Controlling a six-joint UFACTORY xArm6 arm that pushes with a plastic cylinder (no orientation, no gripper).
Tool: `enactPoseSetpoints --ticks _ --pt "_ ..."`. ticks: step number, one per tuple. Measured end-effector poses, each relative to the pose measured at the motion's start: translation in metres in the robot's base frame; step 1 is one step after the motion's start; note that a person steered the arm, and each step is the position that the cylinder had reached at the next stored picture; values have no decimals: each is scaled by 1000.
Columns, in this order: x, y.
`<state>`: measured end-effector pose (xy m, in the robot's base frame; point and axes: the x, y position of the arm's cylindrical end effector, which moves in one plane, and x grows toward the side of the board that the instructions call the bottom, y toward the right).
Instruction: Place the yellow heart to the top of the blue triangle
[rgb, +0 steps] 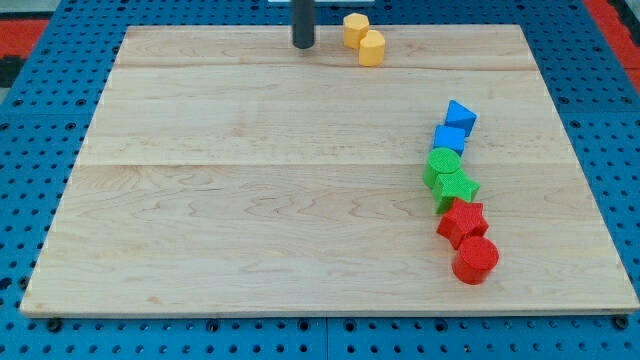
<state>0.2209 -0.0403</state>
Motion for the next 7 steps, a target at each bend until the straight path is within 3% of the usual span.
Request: enactPoseSetpoints --ticks 1,3,5,7 --pt "-29 10" --pt "-26 88" --pt "41 122" --pt "82 181"
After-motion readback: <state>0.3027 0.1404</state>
